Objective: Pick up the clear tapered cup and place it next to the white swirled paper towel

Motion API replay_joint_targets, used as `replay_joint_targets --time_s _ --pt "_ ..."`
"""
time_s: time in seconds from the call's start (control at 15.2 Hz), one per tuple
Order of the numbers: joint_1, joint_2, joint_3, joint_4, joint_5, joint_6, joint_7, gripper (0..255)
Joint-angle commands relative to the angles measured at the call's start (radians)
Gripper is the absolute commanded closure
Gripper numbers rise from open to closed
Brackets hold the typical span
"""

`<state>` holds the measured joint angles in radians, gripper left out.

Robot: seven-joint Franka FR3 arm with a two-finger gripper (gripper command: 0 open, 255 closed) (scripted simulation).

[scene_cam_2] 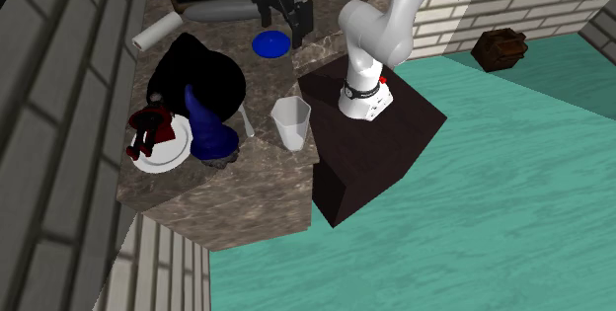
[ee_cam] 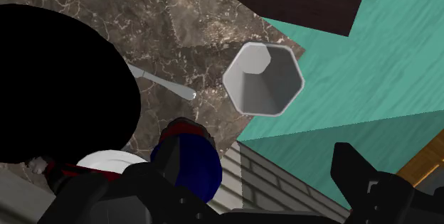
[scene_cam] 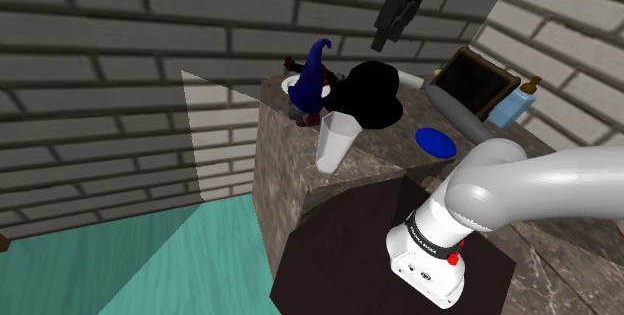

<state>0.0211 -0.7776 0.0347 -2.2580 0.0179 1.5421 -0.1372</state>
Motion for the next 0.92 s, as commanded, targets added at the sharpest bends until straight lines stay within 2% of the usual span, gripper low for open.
replay_joint_targets --time_s 0.0,0.46,0.86 --pt "0.0 0.0 0.0 0.0 0.0 0.0 0.0 0" --pt "0.005 -0.035 -0.07 -0.257 0.021 0.222 -0.08 0" --pt "0.011 0.0 -0.133 -0.437 0.042 0.43 -0.161 0"
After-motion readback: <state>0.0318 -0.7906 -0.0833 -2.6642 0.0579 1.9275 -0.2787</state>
